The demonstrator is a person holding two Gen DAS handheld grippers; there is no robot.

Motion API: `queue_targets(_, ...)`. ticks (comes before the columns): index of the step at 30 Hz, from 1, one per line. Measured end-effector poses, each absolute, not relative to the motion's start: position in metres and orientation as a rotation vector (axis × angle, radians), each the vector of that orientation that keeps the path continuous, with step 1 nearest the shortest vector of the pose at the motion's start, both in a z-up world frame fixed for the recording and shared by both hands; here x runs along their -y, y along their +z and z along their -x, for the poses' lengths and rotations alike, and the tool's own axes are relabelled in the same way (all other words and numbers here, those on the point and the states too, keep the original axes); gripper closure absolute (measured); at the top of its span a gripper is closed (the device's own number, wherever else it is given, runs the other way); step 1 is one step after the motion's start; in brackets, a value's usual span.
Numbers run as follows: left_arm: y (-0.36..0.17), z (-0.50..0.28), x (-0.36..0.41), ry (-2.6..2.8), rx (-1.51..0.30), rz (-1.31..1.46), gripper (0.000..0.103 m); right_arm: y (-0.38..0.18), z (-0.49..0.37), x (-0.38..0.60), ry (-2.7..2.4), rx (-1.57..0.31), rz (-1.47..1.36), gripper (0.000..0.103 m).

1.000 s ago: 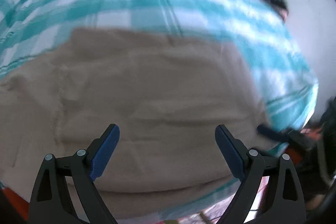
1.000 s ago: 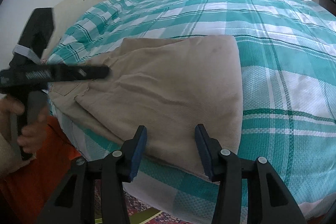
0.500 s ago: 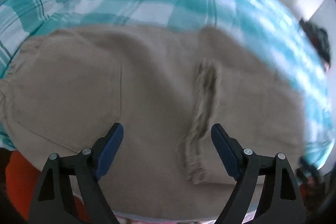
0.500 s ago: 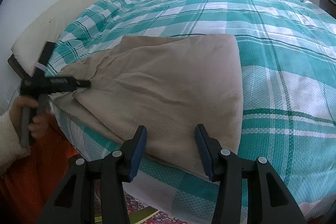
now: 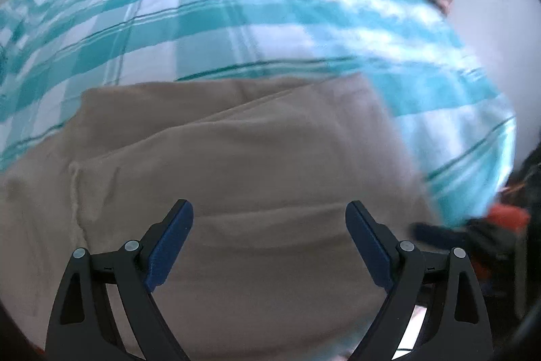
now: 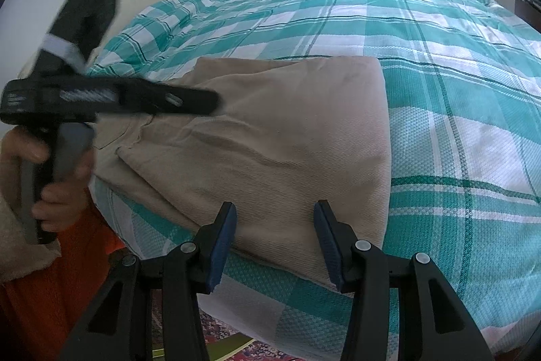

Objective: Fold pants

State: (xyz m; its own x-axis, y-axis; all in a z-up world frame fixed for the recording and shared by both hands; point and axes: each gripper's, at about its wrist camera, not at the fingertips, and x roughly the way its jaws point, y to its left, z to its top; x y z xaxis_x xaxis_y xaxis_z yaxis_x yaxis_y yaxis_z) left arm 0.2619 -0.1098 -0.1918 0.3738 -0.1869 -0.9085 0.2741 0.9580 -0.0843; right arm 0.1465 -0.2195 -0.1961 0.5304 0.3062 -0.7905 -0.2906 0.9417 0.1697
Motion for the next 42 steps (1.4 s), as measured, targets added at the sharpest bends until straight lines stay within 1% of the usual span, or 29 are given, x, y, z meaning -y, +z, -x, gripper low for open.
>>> queue_targets(2,-0.205,-0.277,0.088,-0.194,-1.19,-0.065,0.007,-0.196,-0.147,0.221,0.358,-0.946,-0.019,0.054)
queue_targets(5,-0.215,-0.288,0.032,-0.038,-1.226,0.029,0.007,-0.196,-0.147,0.221,0.359,-0.946,-0.02,0.054)
queue_targets(8,-0.208,-0.28,-0.014,0.06,-1.235,0.076,0.008,-0.196,-0.147,0.22,0.362,-0.946,-0.017,0.054)
queue_targets(11,-0.188,-0.258,-0.032,0.033,-1.198,0.135,0.008,-0.196,-0.148,0.22,0.365,-0.948,-0.019,0.054)
queue_targets(13,-0.168,-0.236,-0.031,-0.043,-1.152,0.181,0.008,-0.194,-0.148,0.219,0.364,-0.954,-0.019,0.054)
queue_targets(16,-0.158,-0.217,-0.011,-0.141,-1.122,0.17,0.008,-0.177,-0.149,0.22,0.347,-0.95,-0.035,0.054)
queue_targets(18,-0.166,-0.207,0.001,-0.186,-1.131,0.11,0.008,-0.156,-0.144,0.22,0.342,-0.88,-0.063,0.054)
queue_targets(20,-0.188,-0.209,0.009,-0.181,-1.178,0.07,0.008,-0.141,-0.142,0.217,0.338,-0.823,-0.058,0.054)
queue_targets(21,-0.198,-0.208,0.008,-0.175,-1.201,0.077,0.008,-0.138,-0.143,0.214,0.34,-0.812,-0.046,0.051)
queue_targets(22,-0.203,-0.207,0.006,-0.181,-1.194,0.093,0.007,-0.14,-0.146,0.212,0.34,-0.822,-0.034,0.048)
queue_targets(23,-0.204,-0.203,0.004,-0.191,-1.169,0.099,0.007,-0.146,-0.148,0.209,0.337,-0.843,-0.024,0.047)
queue_targets(26,-0.201,-0.2,0.005,-0.191,-1.166,0.073,0.006,-0.193,-0.16,0.209,0.326,-1.024,-0.024,0.046)
queue_targets(28,-0.191,-0.199,0.0,-0.17,-1.165,0.114,0.006,-0.189,-0.154,0.209,0.325,-0.977,-0.025,0.046)
queue_targets(30,-0.171,-0.187,-0.007,-0.219,-1.108,0.185,0.006,-0.166,-0.15,0.209,0.312,-0.926,-0.021,0.046)
queue_targets(33,-0.174,-0.179,-0.007,-0.204,-1.098,0.133,0.006,-0.144,-0.144,0.207,0.299,-0.836,-0.017,0.046)
queue_targets(35,-0.193,-0.183,-0.003,-0.191,-1.155,0.121,0.005,-0.153,-0.147,0.203,0.3,-0.878,-0.011,0.044)
queue_targets(36,-0.201,-0.18,-0.001,-0.18,-1.152,0.092,0.001,-0.167,-0.151,0.201,0.298,-0.93,-0.008,0.044)
queue_targets(38,-0.203,-0.175,0.005,-0.175,-1.125,0.041,0.001,-0.195,-0.155,0.2,0.292,-1.012,-0.013,0.043)
queue_targets(40,-0.204,-0.173,0.007,-0.164,-1.12,0.029,0.001,-0.198,-0.152,0.201,0.293,-0.981,-0.005,0.043)
queue_targets(42,-0.205,-0.174,0.006,-0.165,-1.123,0.039,0.001,-0.197,-0.154,0.201,0.292,-0.995,0.002,0.043)
